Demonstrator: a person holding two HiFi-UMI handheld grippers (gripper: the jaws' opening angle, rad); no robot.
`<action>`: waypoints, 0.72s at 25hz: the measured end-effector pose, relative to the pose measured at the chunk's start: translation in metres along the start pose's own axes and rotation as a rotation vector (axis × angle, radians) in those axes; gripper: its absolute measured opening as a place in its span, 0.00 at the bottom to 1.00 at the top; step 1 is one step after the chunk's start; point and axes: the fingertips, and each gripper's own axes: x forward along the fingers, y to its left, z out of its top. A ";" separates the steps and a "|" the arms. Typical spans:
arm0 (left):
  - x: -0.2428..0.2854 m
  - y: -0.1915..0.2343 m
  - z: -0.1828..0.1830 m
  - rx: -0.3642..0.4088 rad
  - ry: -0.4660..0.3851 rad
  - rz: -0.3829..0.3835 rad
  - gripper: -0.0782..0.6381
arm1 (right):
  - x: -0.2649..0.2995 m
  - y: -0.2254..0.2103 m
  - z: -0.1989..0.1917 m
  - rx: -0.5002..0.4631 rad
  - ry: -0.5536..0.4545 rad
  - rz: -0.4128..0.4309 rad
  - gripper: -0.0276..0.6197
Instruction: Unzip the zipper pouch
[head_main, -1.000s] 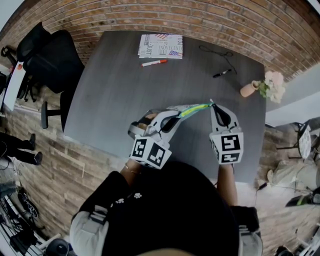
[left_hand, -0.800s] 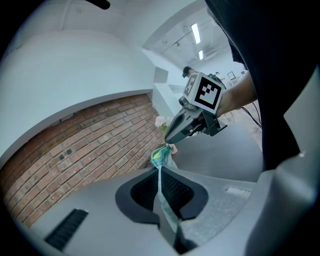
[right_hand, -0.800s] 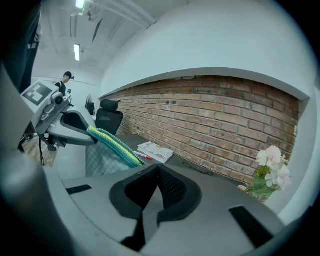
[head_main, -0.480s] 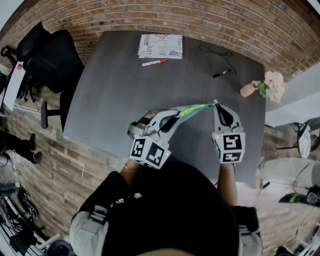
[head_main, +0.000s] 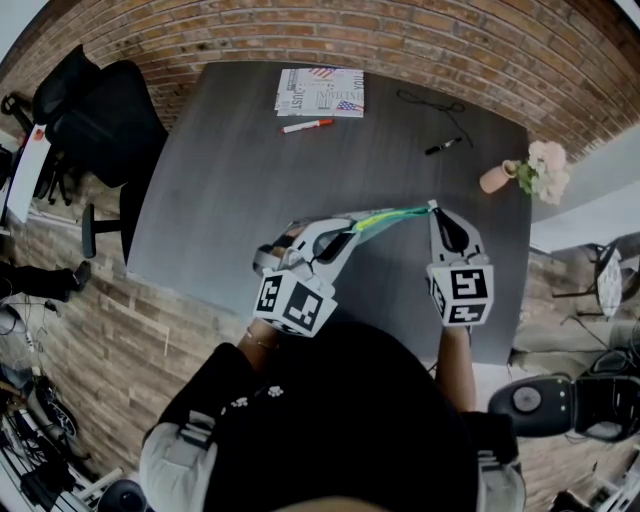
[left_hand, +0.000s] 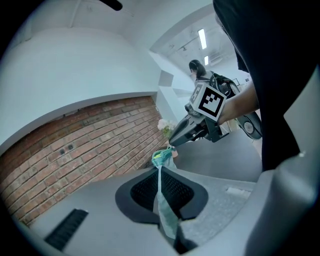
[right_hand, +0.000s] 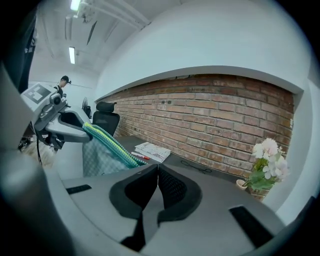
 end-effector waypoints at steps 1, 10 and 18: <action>-0.001 0.001 0.000 -0.011 -0.006 0.003 0.12 | 0.000 0.001 0.000 0.005 -0.003 0.004 0.05; -0.009 0.018 0.002 -0.125 -0.078 0.036 0.12 | -0.003 0.007 0.006 0.138 -0.108 0.038 0.08; -0.018 0.039 -0.002 -0.317 -0.146 0.096 0.12 | -0.018 -0.008 0.016 0.336 -0.256 0.004 0.10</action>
